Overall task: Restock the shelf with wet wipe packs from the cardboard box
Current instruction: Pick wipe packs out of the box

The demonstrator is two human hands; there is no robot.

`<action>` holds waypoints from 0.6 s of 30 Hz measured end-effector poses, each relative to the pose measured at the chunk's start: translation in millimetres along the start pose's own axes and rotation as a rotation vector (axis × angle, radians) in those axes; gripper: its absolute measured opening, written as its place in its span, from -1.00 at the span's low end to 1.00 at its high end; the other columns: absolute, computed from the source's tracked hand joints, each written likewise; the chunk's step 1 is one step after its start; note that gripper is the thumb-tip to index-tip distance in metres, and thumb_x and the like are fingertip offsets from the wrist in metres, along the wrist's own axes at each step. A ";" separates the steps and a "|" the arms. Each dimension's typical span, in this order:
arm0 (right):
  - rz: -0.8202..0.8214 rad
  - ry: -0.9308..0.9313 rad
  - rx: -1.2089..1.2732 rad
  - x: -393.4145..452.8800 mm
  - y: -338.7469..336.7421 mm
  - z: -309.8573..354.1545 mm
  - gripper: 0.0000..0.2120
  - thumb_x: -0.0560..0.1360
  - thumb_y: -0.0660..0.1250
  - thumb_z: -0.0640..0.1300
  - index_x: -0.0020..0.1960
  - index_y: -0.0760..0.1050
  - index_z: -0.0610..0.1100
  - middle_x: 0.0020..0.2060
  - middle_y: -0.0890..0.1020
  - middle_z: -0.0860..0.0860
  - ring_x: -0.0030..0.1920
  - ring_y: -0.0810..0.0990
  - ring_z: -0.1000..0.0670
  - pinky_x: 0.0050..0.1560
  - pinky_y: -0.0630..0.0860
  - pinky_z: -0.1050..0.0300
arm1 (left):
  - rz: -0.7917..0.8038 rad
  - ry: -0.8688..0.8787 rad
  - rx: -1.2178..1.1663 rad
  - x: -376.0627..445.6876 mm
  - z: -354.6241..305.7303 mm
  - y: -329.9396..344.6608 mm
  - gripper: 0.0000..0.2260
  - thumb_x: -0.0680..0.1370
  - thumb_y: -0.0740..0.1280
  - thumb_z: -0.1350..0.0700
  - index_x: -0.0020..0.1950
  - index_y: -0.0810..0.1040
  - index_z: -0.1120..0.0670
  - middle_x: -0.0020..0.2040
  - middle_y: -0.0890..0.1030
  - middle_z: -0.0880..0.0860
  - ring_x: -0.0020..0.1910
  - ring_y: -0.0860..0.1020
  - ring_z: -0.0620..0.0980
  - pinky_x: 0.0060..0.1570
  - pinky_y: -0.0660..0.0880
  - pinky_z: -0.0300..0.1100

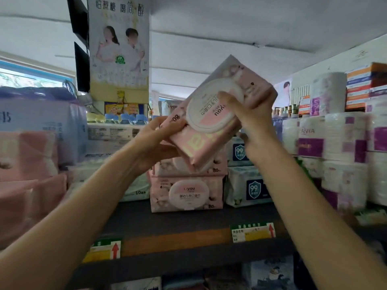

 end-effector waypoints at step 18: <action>1.472 -0.335 -1.422 -92.6 104.6 -96.4 -0.05 0.37 0.47 -0.02 0.52 -0.10 0.09 0.49 0.19 0.03 0.44 0.20 0.01 0.43 0.13 0.09 | 0.163 -0.017 0.993 -27.6 27.1 -27.2 -0.12 0.32 0.52 0.08 0.47 0.05 -0.14 0.32 0.33 -0.07 0.21 0.35 -0.13 0.00 0.33 -0.37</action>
Point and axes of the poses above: each hand's wrist, its own x-axis towards the middle knuckle, its own y-axis out of the palm, z = x × y, the point moved 8 cm from there along x, towards the middle knuckle
